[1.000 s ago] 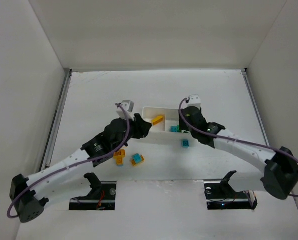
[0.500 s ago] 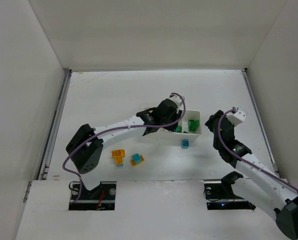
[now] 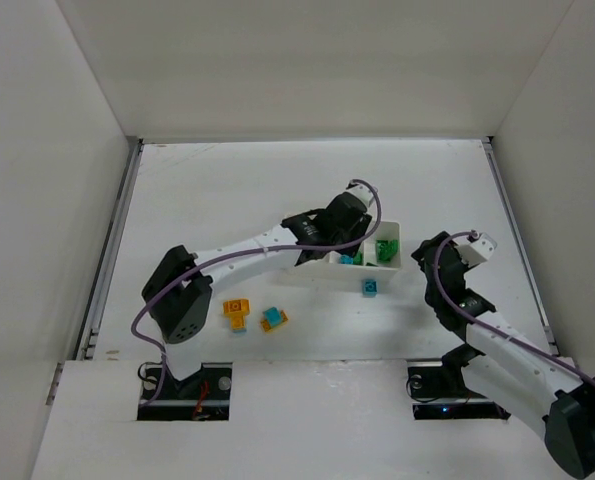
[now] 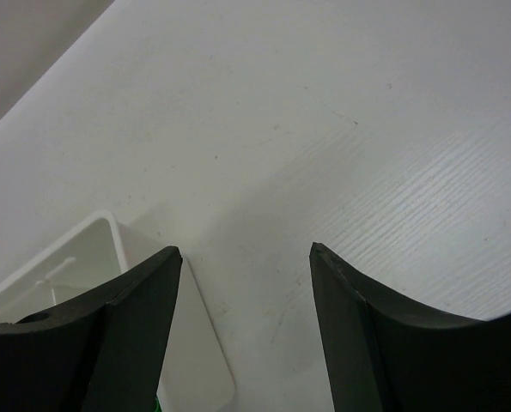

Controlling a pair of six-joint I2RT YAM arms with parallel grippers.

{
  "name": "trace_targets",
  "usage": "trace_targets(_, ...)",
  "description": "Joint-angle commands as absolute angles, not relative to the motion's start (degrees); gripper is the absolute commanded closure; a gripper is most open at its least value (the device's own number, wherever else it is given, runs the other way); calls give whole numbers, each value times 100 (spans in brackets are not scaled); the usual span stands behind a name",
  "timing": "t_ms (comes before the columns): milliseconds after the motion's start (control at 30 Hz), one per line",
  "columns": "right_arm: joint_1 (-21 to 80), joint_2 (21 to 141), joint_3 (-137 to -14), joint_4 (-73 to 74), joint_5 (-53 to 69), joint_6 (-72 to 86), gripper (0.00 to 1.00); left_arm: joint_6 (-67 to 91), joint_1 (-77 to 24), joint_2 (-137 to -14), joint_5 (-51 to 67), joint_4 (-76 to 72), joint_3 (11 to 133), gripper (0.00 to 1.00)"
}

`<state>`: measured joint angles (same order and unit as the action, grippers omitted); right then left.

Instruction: Sort the legos into containers by color

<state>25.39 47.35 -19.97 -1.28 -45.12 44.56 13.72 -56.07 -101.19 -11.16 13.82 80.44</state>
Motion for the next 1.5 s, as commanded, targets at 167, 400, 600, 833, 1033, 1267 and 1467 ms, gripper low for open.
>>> trace_targets(167,2483,4684,-1942,-431,-4641,4772,33,1301,-5533,-10485,-1310,1828,8543,60)
trace_targets(400,2483,4614,-1890,-483,-4491,4772,33,1310,-5445,-10687,-1204,1811,8604,62)
trace_targets(600,2474,4684,-1907,-518,-4280,4772,34,1170,-5427,-10872,-748,1846,8710,66)
trace_targets(833,2483,4922,-1951,-642,-4219,4702,34,915,-5330,-11144,-598,1916,8824,68)
trace_targets(1033,2500,5036,-1995,-712,-4219,4623,34,396,-5409,-11276,26,1512,8719,64)
trace_targets(1267,2509,5027,-1986,-791,-4096,4614,34,-52,-5462,-11619,18,1433,8877,61)
trace_targets(1467,2509,5089,-1986,-896,-3903,4544,34,-632,-5462,-11874,-87,1283,8833,59)
